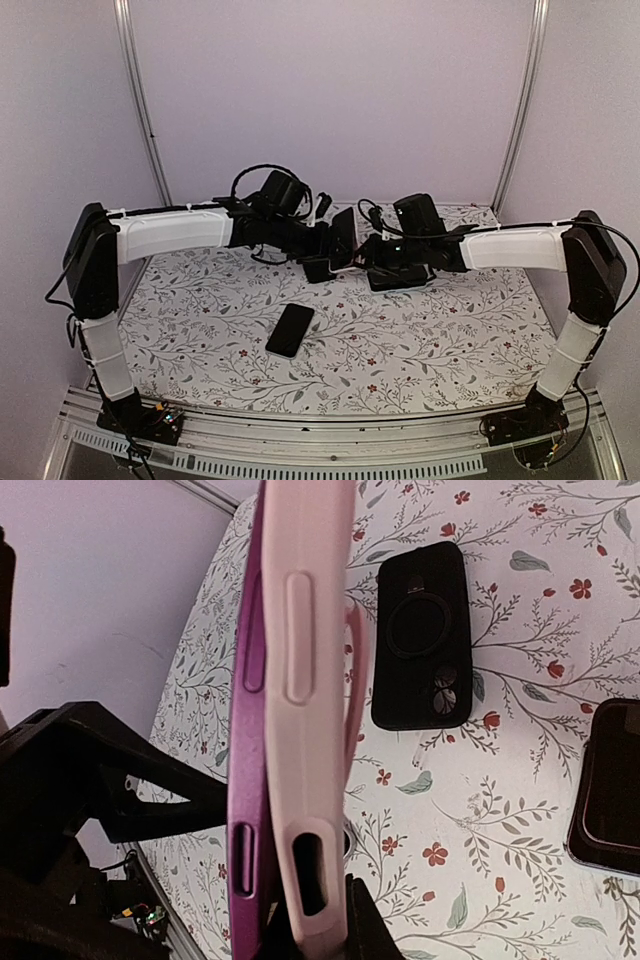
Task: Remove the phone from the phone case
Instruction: Remove the phone case from the phone.
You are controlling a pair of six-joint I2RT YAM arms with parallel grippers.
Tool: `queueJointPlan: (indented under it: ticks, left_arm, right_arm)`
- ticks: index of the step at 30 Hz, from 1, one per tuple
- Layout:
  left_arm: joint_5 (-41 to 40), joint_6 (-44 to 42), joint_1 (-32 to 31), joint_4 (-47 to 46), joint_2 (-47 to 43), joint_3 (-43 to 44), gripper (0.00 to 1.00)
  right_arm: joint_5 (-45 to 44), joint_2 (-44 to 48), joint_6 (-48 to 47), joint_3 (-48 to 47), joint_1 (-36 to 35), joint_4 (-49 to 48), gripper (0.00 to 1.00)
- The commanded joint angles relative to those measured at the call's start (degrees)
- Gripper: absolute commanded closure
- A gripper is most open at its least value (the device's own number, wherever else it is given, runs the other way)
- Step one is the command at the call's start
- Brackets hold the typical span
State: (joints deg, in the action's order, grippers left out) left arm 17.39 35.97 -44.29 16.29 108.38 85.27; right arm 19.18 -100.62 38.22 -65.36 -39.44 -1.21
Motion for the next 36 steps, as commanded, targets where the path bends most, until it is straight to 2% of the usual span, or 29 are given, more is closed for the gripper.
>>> queueJointPlan:
  ticks: [1, 12, 15, 20, 23, 27, 36]
  left_arm:
    - [-6.35, -2.97, -2.05, 5.84, 1.63, 3.76, 0.34]
    - [-18.59, -3.04, -3.22, 15.42, 6.60, 11.05, 0.36]
    - [-18.52, -2.68, -3.26, 15.36, 7.70, 11.22, 0.36]
    - [-16.39, -0.86, -3.19, 14.55, 9.19, 12.03, 0.34]
    - [-17.11, 0.16, -3.04, 14.98, 10.62, 12.83, 0.37]
    - [-19.48, 1.13, -2.52, 14.93, 11.64, 11.81, 0.42]
    - [-20.81, 2.28, -1.89, 13.90, 13.55, 10.12, 0.65]
  right_arm:
    - [-5.66, -1.18, -3.38, -5.38, -2.42, 2.76, 1.00]
    - [-11.82, -0.62, -5.78, -8.57, -5.31, 6.24, 1.00]
    - [-14.02, 0.04, -6.49, -9.32, -6.48, 7.04, 1.00]
    - [-22.40, -0.72, -9.49, -12.94, -10.07, 10.89, 1.00]
    - [-24.36, -1.03, -9.87, -13.34, -11.02, 11.22, 1.00]
    - [-27.05, -0.31, -10.43, -13.41, -11.83, 12.06, 1.00]
    - [-29.33, 0.25, -11.89, -14.09, -13.29, 13.21, 1.00]
